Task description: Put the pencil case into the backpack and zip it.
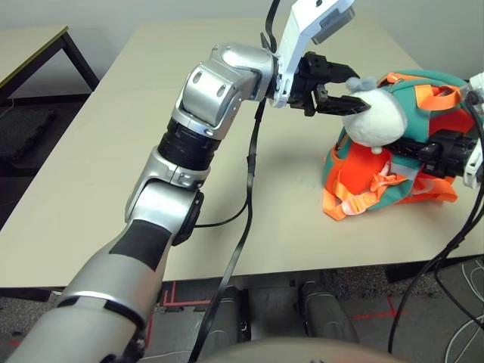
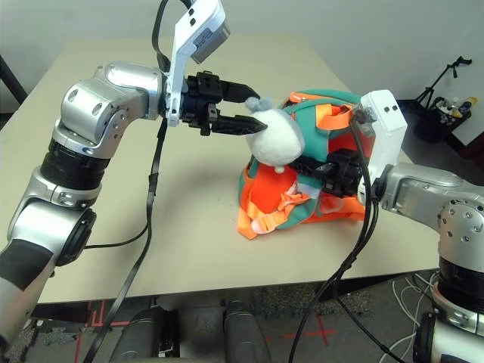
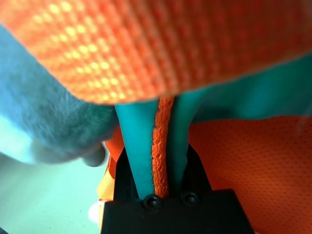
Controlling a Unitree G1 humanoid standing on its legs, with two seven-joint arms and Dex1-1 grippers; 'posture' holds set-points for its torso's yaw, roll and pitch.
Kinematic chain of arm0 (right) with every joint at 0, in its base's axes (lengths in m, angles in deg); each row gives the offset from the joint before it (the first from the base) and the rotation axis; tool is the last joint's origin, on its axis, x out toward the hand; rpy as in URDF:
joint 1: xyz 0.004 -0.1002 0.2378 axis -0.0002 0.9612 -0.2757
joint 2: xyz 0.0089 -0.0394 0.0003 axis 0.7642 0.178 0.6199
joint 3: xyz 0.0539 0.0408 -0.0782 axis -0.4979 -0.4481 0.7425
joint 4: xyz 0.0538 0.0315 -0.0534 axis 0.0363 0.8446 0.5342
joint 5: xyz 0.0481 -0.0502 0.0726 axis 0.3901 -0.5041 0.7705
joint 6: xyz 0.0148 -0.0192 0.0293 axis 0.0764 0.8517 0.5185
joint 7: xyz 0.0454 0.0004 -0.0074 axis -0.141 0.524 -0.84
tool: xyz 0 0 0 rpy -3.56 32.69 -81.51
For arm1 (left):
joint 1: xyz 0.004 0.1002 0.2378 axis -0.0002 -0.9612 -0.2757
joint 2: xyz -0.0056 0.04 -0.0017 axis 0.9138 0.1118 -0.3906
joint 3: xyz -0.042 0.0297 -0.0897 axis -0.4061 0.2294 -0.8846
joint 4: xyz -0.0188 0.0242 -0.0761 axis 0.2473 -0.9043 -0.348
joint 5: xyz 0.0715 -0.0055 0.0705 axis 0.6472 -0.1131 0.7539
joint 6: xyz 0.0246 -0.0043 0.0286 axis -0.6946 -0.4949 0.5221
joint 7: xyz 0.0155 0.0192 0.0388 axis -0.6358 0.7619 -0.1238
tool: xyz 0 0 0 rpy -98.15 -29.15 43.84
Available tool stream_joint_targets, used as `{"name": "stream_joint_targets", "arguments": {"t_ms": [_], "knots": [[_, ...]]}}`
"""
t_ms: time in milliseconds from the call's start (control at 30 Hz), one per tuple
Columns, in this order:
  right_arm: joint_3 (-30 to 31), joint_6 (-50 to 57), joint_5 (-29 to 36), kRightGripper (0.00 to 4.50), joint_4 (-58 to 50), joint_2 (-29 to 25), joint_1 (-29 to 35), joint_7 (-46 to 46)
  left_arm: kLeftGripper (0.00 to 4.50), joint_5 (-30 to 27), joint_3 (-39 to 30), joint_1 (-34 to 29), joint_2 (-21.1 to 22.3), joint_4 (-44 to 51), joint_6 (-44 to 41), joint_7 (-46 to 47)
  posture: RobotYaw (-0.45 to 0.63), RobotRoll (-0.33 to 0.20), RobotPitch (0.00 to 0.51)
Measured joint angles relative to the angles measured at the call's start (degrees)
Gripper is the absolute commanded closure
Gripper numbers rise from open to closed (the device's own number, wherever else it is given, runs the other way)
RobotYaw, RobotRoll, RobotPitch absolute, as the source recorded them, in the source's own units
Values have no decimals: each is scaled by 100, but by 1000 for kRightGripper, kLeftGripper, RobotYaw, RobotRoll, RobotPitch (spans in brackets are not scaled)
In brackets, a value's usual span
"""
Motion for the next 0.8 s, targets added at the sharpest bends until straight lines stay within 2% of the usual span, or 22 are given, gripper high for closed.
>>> {"name": "stream_joint_targets", "arguments": {"t_ms": [533,800], "knots": [[-39,32,2,4308,-56,13,6,43,0,18,488,-362,189,132,52,-472,-127,0,81],[-57,82,7,4308,-90,17,5,59,0,398,752,-478,-126,-146,651,-288,-138,0,78]]}}
